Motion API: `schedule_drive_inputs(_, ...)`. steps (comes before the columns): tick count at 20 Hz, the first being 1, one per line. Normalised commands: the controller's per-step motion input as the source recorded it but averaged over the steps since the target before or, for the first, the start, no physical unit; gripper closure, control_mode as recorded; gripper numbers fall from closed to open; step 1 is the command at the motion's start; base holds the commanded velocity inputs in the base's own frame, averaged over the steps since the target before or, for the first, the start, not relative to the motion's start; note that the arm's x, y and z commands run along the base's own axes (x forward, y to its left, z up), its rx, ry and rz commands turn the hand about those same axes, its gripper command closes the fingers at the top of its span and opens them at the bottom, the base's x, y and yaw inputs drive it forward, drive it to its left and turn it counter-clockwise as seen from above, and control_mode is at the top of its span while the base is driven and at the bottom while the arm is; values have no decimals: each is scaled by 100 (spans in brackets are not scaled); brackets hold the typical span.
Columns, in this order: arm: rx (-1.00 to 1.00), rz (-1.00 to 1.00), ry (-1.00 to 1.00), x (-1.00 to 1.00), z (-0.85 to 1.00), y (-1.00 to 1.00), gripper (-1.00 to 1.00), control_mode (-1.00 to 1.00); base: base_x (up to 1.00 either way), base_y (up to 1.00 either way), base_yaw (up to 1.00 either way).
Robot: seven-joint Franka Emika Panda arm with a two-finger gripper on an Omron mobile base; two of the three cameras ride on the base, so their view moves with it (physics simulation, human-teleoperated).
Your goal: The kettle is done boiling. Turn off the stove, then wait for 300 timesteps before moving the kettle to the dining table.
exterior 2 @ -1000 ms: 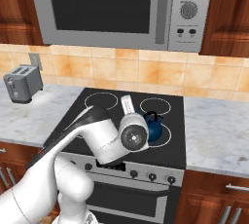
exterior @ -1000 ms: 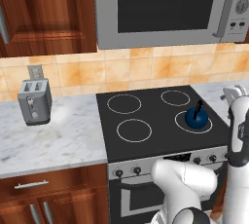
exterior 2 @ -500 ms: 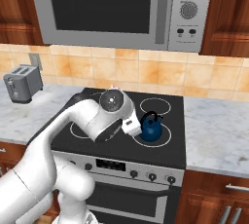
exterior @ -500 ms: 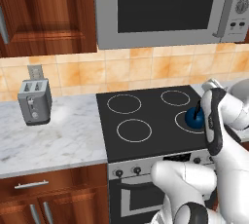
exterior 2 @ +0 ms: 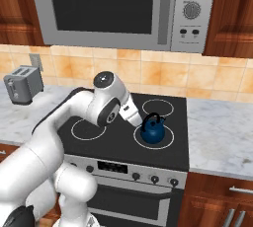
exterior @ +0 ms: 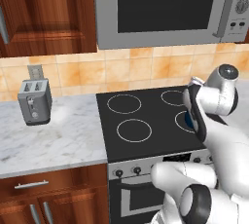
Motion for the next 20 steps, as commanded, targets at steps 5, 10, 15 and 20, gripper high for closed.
schedule_drive_inputs(5, -9, 0, 13, 37, -14, 0, -100, -100, 0, 0, 0)
schedule_drive_inputs(10, -8, 0, 13, 36, -13, 0, -100, -100, 0, 0, 0)
schedule_drive_inputs(15, -2, 0, 7, 20, -15, -8, -100, -100, 0, 0, 0)
schedule_drive_inputs(20, 0, 0, 3, 8, -14, -12, -100, -100, 0, 0, 0)
